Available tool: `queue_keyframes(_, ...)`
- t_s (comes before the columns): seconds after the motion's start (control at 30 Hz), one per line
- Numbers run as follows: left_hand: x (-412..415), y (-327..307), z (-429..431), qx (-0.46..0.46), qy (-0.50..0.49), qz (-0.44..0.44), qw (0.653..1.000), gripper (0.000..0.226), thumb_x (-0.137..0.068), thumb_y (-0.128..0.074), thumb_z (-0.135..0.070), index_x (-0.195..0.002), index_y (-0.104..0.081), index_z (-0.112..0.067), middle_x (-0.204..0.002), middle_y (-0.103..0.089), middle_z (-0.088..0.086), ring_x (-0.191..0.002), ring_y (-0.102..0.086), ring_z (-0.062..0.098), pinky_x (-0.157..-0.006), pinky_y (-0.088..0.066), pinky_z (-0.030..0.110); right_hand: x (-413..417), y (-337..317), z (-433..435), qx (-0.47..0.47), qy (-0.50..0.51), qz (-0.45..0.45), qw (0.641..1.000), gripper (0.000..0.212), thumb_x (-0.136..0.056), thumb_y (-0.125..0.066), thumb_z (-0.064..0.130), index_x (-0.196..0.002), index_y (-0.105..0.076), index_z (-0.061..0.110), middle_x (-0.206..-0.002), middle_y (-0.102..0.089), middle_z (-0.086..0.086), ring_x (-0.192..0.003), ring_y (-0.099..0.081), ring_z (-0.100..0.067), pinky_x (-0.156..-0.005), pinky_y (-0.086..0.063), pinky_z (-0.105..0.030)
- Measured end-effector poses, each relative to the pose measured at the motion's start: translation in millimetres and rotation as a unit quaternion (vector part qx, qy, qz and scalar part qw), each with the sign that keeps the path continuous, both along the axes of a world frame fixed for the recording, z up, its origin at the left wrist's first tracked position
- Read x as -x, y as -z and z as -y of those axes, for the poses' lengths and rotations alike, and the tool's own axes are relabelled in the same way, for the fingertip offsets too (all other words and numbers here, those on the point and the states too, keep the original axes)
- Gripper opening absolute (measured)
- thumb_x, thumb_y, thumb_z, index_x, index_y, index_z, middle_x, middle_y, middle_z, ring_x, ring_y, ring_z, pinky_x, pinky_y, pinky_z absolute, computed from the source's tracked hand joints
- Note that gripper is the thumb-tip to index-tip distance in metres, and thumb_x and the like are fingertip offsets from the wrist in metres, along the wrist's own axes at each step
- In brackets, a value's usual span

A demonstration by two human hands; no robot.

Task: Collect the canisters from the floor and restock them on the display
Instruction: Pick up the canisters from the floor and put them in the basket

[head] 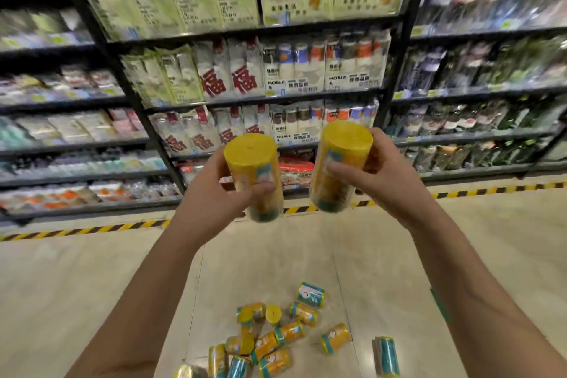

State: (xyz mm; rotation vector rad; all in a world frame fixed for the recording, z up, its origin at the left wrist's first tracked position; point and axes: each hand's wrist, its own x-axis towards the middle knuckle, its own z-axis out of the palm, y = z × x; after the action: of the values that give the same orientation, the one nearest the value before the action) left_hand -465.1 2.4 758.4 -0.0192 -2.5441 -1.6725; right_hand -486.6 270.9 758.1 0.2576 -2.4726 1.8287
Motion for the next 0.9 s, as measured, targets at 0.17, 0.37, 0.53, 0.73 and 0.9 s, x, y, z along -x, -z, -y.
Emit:
queue_keyframes(0.17,-21.0,-43.9,5.2,-0.05,-0.025,-0.058,0.997,0.07,-0.063,-0.085,-0.053,-0.124,-0.051,-0.044,-0.111,-0.069,-0.02,-0.106,-0.065,0.0,-0.092,-0.055,0.035,-19.2,-52.5,17.9,0.036,-0.012,-0.065,0.997,0.054,-0.077,-0.085,0.039,-0.125,-0.06,0.032,-0.111,-0.071,0.013,-0.101,-0.069,-0.008,-0.074,-0.057,-0.024)
queue_keyframes(0.37,-43.5,-70.1,22.8,-0.078,-0.04,-0.084,0.993,0.07,-0.062,-0.082,-0.053,-0.125,-0.053,-0.043,-0.106,-0.071,-0.024,-0.099,-0.067,-0.004,-0.087,-0.055,0.03,-28.4,-84.8,43.4,0.038,-0.046,-0.099,0.993,0.05,-0.077,-0.079,0.047,-0.123,-0.06,0.036,-0.11,-0.071,0.017,-0.101,-0.068,-0.003,-0.08,-0.053,-0.026)
queue_keyframes(0.53,-74.7,-76.2,35.3,-0.071,-0.083,-0.085,0.99,0.064,-0.061,-0.082,-0.052,-0.119,-0.055,-0.045,-0.105,-0.072,-0.023,-0.099,-0.068,-0.003,-0.086,-0.056,0.03,-25.6,-88.0,63.5,0.026,-0.114,-0.096,0.988,0.058,-0.071,-0.077,0.057,-0.124,-0.058,0.043,-0.111,-0.069,0.024,-0.099,-0.065,0.006,-0.081,-0.052,-0.026)
queue_keyframes(0.73,-136.4,-64.2,34.1,-0.069,-0.205,-0.113,0.97,0.056,-0.063,-0.085,-0.059,-0.113,-0.061,-0.049,-0.109,-0.074,-0.015,-0.105,-0.068,0.005,-0.088,-0.056,0.033,-22.0,-79.3,97.3,0.017,-0.255,-0.076,0.964,0.057,-0.066,-0.078,0.062,-0.117,-0.055,0.054,-0.11,-0.068,0.028,-0.096,-0.064,0.009,-0.08,-0.053,-0.024)
queue_keyframes(0.9,-215.9,-39.6,26.0,-0.064,-0.35,-0.124,0.926,0.062,-0.062,-0.085,-0.052,-0.119,-0.063,-0.04,-0.109,-0.075,-0.006,-0.104,-0.07,0.014,-0.087,-0.058,0.038,-54.1,-63.1,136.8,0.058,-0.401,-0.051,0.913,0.049,-0.071,-0.078,0.05,-0.116,-0.061,0.042,-0.106,-0.072,0.019,-0.096,-0.069,-0.001,-0.072,-0.056,-0.019)
